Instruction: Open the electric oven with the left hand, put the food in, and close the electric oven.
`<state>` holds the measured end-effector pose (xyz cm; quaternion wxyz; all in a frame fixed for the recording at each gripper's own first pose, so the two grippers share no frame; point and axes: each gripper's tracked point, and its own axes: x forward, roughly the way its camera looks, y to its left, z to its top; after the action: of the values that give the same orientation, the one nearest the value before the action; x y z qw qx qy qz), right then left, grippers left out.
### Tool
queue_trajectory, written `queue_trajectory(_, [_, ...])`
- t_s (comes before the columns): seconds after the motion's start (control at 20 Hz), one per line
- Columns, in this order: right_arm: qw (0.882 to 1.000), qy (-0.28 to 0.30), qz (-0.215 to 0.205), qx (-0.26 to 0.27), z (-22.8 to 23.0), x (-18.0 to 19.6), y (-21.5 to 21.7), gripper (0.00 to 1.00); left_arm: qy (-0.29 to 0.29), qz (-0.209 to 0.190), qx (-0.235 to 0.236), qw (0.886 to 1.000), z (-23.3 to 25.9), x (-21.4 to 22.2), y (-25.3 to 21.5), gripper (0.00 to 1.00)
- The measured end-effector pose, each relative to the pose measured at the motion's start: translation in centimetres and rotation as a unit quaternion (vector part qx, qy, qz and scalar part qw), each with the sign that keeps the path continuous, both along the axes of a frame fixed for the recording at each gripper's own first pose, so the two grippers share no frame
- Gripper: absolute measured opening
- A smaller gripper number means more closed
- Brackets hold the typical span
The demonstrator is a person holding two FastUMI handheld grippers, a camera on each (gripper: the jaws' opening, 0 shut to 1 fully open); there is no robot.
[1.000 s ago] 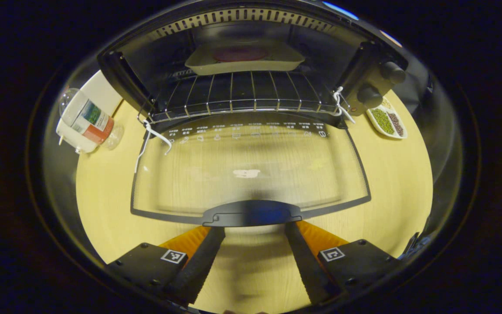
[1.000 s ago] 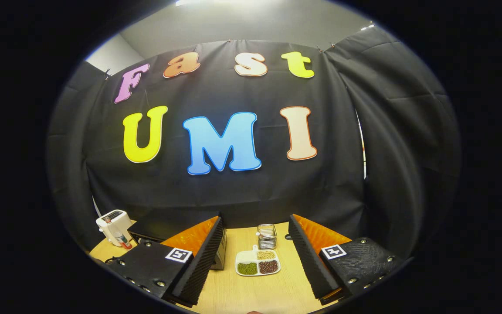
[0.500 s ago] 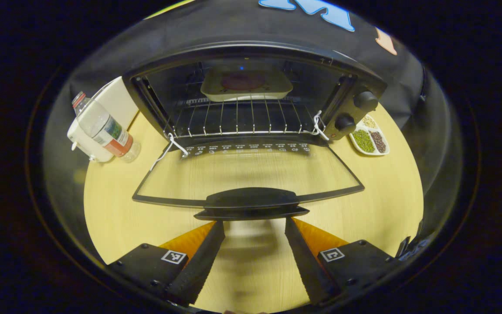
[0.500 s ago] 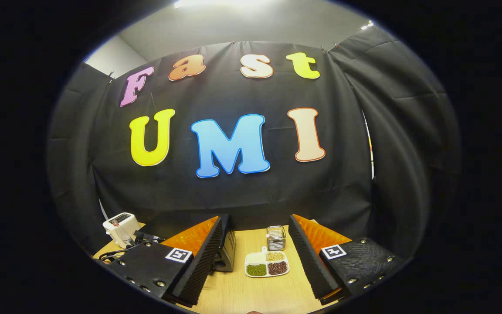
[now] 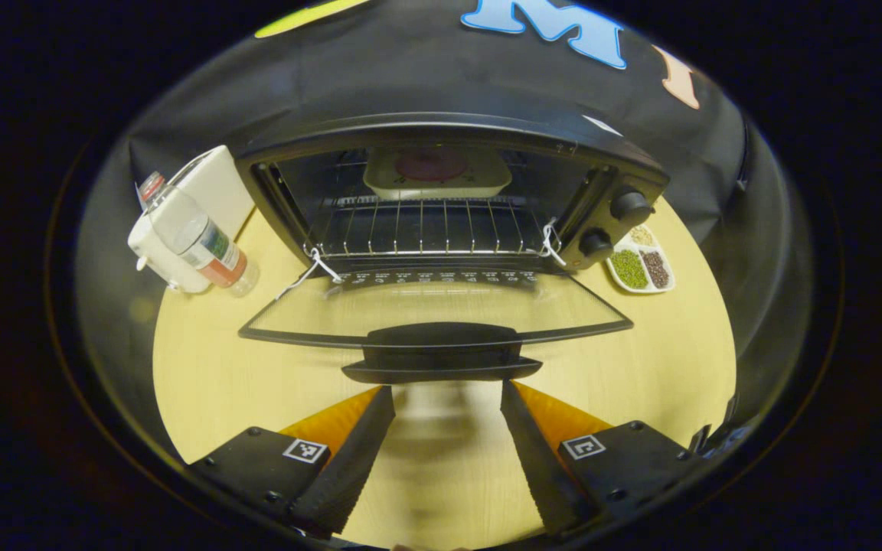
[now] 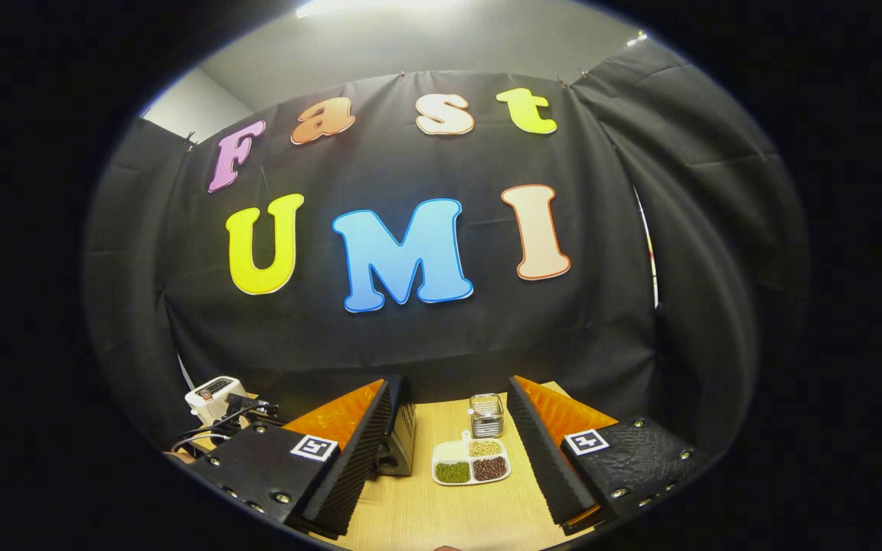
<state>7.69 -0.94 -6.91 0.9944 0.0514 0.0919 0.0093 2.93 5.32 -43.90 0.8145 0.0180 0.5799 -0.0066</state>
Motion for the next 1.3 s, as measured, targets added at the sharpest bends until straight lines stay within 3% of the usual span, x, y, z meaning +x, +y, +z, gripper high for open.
queue_trajectory(0.6, [1.0,0.013,-0.002,0.0,-1.1,0.3,-1.4,0.92,-0.029,0.013,0.004,1.0,1.2,1.6,-0.6,0.99])
queue_trajectory(0.75, [1.0,0.015,-0.006,0.0,-1.1,0.5,-1.9,0.92,-0.038,0.011,0.013,0.999,1.6,2.3,-0.4,0.92])
queue_trajectory(1.05, [1.0,0.021,-0.005,0.005,-1.6,0.3,-2.9,0.92,-0.067,0.022,0.024,0.997,2.9,3.3,0.4,0.96])
queue_trajectory(1.2, [1.0,0.021,0.002,0.007,-1.8,0.2,-3.0,0.92,-0.098,0.031,0.019,0.995,4.6,4.0,0.3,0.93])
queue_trajectory(1.25, [1.0,0.022,0.006,0.008,-1.8,0.3,-3.0,0.92,-0.117,0.032,0.017,0.993,5.8,4.2,0.1,0.99])
queue_trajectory(1.3, [1.0,0.021,0.012,0.01,-1.8,0.2,-2.9,0.92,-0.138,0.033,0.015,0.99,7.3,4.4,-0.3,0.95])
